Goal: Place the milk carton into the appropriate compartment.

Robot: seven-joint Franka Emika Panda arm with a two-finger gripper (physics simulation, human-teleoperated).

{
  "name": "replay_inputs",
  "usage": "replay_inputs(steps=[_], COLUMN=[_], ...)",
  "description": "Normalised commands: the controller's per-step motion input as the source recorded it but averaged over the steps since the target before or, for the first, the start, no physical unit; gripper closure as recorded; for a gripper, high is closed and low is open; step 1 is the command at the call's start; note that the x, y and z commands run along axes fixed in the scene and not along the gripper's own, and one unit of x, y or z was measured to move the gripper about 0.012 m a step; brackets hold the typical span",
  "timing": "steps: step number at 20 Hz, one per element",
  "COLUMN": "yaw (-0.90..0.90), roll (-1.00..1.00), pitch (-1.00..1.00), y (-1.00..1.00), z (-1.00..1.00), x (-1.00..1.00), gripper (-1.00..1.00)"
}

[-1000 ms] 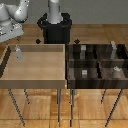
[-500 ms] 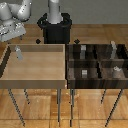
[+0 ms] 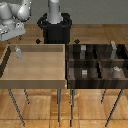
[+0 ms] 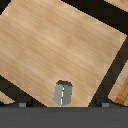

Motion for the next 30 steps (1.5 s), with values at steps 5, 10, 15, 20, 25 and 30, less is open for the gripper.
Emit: replay_inputs(steps=[5,10,15,20,25,30], yaw=[0.00,0.00,0.00,0.00,0.00,0.00], roll=[0.00,0.00,0.00,0.00,0.00,0.00], pitch=[0.00,0.00,0.00,0.00,0.00,0.00], y=[0.00,0.00,-0.10,0.00,0.00,0.00], z=[-0.20,-0.60,-0.40,-0.20,-0.20,0.20], x=[-0.40,0.00,0.00,0.00,0.00,0.00], gripper=[-1.00,-1.00,-1.00,1.00,1.00,1.00])
